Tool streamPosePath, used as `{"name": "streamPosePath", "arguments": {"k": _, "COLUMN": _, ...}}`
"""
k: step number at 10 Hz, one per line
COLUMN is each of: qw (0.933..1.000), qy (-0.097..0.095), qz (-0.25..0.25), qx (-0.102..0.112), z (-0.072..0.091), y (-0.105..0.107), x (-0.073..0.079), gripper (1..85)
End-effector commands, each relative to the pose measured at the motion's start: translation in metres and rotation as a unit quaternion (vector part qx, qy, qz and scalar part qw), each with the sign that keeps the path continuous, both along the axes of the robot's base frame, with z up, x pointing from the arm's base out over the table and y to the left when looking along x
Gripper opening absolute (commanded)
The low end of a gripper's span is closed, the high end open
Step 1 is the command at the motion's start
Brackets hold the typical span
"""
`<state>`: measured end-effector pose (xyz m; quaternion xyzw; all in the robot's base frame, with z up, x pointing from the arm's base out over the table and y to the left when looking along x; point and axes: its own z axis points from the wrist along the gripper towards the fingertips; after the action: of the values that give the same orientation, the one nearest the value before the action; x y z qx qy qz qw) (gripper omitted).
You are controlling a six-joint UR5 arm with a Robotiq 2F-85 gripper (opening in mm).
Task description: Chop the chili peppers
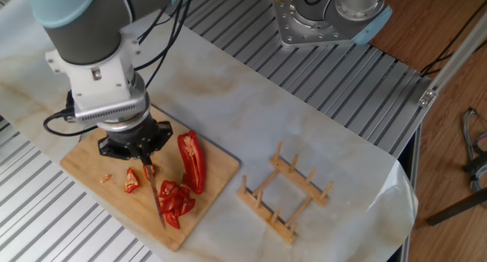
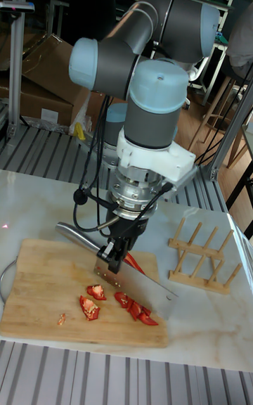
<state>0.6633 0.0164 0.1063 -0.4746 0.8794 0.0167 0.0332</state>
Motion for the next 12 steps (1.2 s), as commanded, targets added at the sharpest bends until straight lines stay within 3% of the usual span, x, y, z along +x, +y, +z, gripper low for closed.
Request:
{"name": "streamPosePath", "arguments": {"k": 1, "qw": 0.9998, "qy": -0.014, "qz": -0.014, "qx": 0.0, "z": 0.002, "y": 0.008, "x": 0.016, "gripper": 1.3}}
{"name": "streamPosePath", "arguments": {"k": 4, "qw": 0.9981, "qy": -0.058, "qz": -0.008, "qx": -0.019, "z": 0.016, "y": 0.009, "x": 0.039, "gripper": 1.3}}
{"name": "streamPosePath", "arguments": {"k": 8, "qw": 0.9982, "qy": -0.055, "qz": 0.0, "qx": -0.025, "z": 0.001, "y": 0.006, "x": 0.049, "gripper": 1.3}}
{"name": "streamPosePath", "arguments": {"k": 10, "qw": 0.9986, "qy": -0.052, "qz": -0.001, "qx": -0.011, "z": -0.01, "y": 0.009, "x": 0.053, "gripper": 1.3}}
{"name": "streamPosePath", "arguments": {"k": 12, "qw": 0.9989, "qy": -0.045, "qz": 0.004, "qx": -0.014, "z": -0.017, "y": 0.006, "x": 0.052, "gripper": 1.3}}
